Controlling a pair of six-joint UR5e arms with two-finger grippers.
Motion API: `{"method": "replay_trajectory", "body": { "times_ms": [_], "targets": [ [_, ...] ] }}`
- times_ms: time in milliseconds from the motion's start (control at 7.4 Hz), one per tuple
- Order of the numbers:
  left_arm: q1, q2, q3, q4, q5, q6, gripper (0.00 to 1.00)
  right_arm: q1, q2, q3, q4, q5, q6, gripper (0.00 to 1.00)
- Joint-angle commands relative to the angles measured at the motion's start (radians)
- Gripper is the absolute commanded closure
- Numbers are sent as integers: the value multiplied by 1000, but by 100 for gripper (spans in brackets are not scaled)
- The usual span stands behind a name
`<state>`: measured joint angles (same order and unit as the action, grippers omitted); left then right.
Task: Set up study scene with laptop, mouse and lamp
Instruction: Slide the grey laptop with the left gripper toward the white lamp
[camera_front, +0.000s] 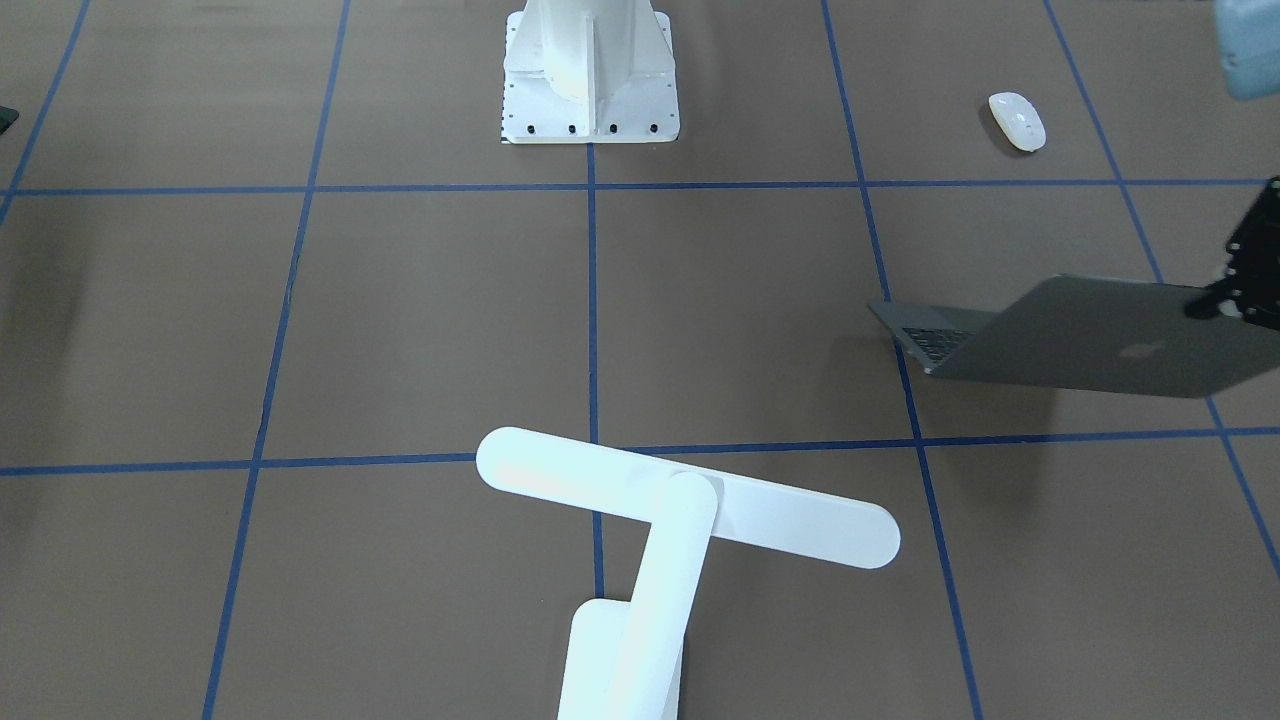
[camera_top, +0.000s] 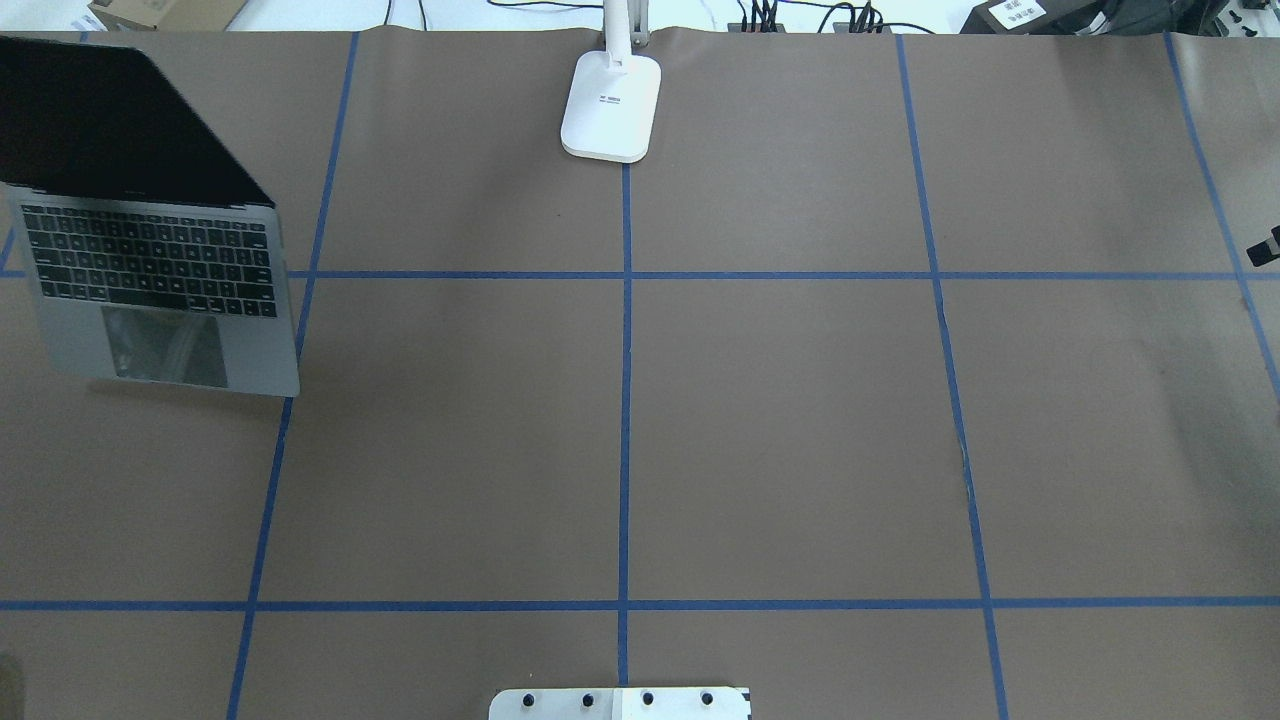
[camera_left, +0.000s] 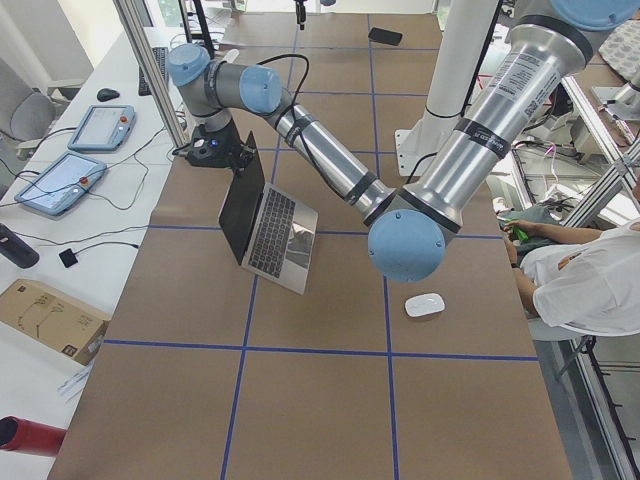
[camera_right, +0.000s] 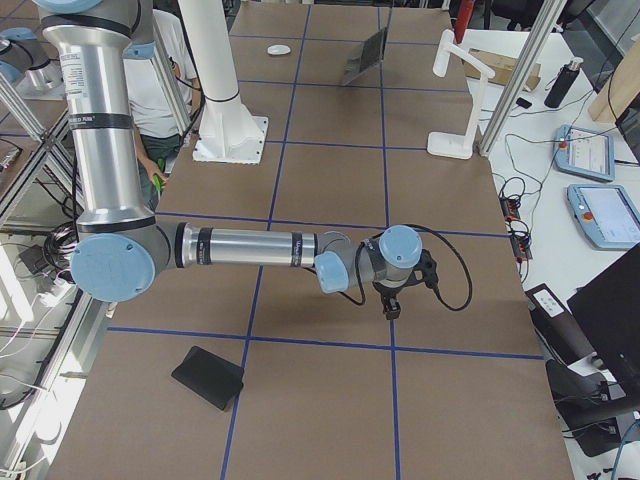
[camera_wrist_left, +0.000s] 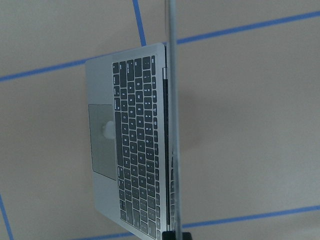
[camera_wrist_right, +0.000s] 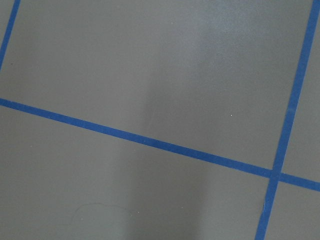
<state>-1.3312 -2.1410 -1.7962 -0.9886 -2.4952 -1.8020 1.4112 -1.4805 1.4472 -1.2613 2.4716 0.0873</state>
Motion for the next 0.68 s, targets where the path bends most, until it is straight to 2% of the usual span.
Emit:
{"method": "replay_trajectory", "body": {
  "times_ms": [0, 135, 270, 541],
  "targets": [
    [142, -58, -110, -1, 18, -291, 100, 2, 2, -7, 0, 1, 28, 1],
    [223, -71, -150, -2, 65, -377, 100, 0, 0, -7, -1, 1, 32, 1],
    [281, -98, -144, -4, 76, -408, 100, 0, -4, -8, -1, 3, 32, 1],
    [365, -109, -103, -135, 96, -498, 100, 2, -9, -8, 0, 4, 35, 1]
  ]
}}
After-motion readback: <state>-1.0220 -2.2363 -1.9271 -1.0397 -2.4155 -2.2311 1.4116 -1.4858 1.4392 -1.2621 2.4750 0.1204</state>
